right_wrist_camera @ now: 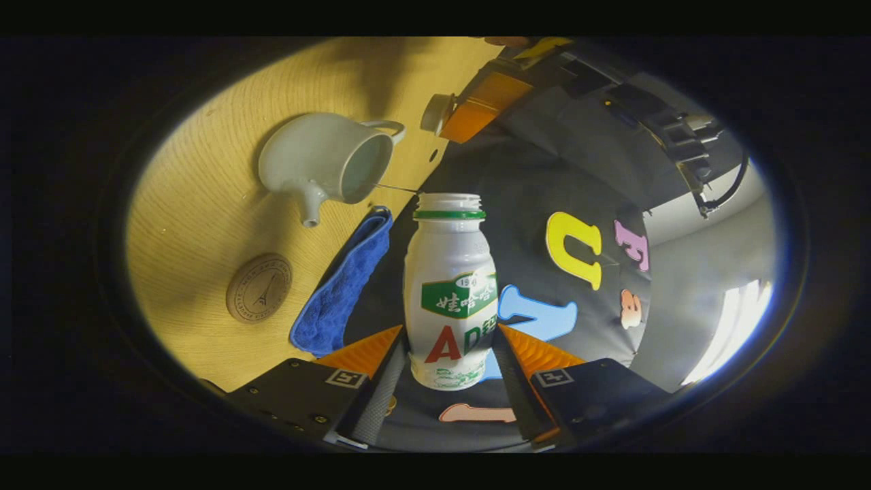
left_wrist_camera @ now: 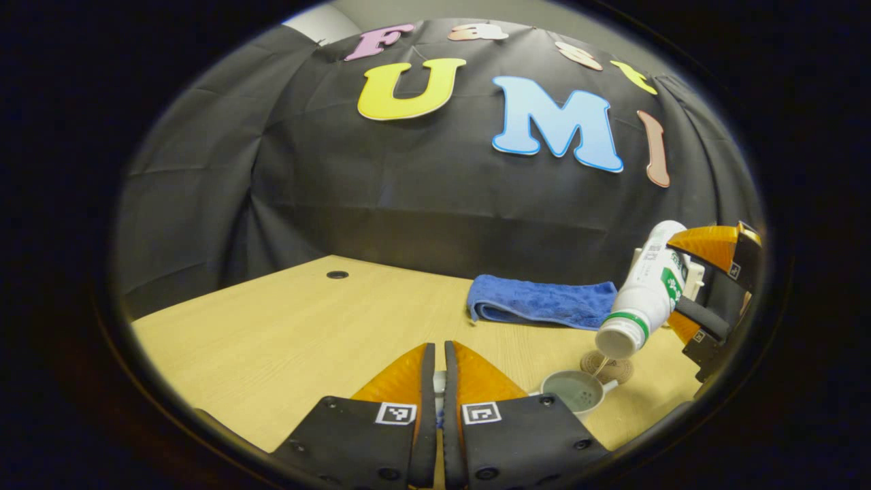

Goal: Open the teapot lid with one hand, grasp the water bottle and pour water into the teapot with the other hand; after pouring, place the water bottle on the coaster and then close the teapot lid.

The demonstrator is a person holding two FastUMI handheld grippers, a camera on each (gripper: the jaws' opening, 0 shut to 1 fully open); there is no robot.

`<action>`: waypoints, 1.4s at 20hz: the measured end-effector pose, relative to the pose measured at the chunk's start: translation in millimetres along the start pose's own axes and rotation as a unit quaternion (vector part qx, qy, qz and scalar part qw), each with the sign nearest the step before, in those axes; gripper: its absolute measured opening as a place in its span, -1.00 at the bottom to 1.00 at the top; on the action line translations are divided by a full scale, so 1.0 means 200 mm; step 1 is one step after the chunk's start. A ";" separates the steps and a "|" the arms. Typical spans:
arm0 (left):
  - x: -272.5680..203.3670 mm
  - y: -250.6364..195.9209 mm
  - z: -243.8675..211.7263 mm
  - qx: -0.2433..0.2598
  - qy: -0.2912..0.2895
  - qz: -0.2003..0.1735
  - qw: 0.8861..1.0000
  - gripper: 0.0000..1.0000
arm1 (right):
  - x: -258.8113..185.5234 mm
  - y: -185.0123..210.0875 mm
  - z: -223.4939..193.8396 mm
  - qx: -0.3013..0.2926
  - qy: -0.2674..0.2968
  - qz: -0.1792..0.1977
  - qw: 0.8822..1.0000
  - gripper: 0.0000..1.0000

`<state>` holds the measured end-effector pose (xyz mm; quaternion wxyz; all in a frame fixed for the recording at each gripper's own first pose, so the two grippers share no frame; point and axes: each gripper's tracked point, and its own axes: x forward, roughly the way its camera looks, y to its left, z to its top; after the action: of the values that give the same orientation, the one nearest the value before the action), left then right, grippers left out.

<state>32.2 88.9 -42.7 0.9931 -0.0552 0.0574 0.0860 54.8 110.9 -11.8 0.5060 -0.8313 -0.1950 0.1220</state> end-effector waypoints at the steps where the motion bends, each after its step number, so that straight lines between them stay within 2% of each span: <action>1: 0.00 0.00 -0.01 0.000 0.000 0.000 1.000 -0.71 | 0.00 0.00 0.00 -0.002 -0.002 0.000 1.000 0.48; 3: 0.00 0.00 -0.01 0.000 0.001 0.000 1.000 -0.71 | 0.00 0.00 0.00 -0.009 -0.005 -0.003 1.000 0.48; 4: 0.00 0.00 -0.01 0.000 0.001 0.001 1.000 -0.78 | 0.00 -0.01 0.01 -0.013 -0.007 -0.005 1.000 0.48; 12: 0.01 -0.01 -0.02 0.004 0.005 0.001 1.000 -0.78 | 0.01 -0.03 0.01 -0.045 -0.023 -0.021 0.999 0.48; 13: 0.01 0.00 -0.02 0.005 0.006 0.001 1.000 -0.71 | 0.01 -0.03 0.01 -0.050 -0.025 -0.023 0.998 0.48; 15: 0.01 0.00 -0.02 0.005 0.006 0.002 1.000 -0.78 | 0.01 -0.03 0.02 -0.051 -0.027 -0.025 0.998 0.48; 16: 0.01 0.00 -0.02 0.005 0.006 0.002 1.000 -0.71 | 0.01 -0.03 0.02 -0.048 -0.026 -0.025 0.998 0.48; 20: 0.01 0.00 -0.03 0.005 0.007 0.003 1.000 -0.71 | 0.00 -0.02 0.01 -0.029 -0.024 -0.021 0.999 0.48; 21: 0.01 0.00 -0.03 0.005 0.007 0.003 1.000 -0.78 | 0.00 -0.02 0.01 -0.026 -0.023 -0.019 0.999 0.48; 22: 0.01 0.00 -0.03 0.005 0.007 0.004 1.000 -0.71 | 0.00 -0.01 0.01 -0.020 -0.021 -0.017 0.999 0.48; 23: 0.01 0.00 -0.02 0.005 0.006 0.005 1.000 -0.78 | 0.00 -0.01 0.01 -0.011 -0.020 -0.015 1.000 0.49; 24: 0.01 0.01 -0.02 0.004 0.006 0.006 1.000 -0.71 | 0.00 0.00 0.00 0.000 -0.018 -0.013 1.000 0.49; 26: 0.01 0.02 -0.02 0.001 0.006 0.007 1.000 -0.78 | 0.01 0.01 -0.01 0.028 -0.009 -0.009 1.000 0.48; 28: 0.01 0.02 -0.03 -0.001 0.006 0.007 1.000 -0.71 | 0.01 0.02 -0.03 0.060 0.003 -0.009 0.998 0.49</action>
<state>33.1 92.4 -48.7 0.9920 -0.0562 0.0639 0.0928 60.4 105.8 -12.1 0.5567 -0.7981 -0.1930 0.1263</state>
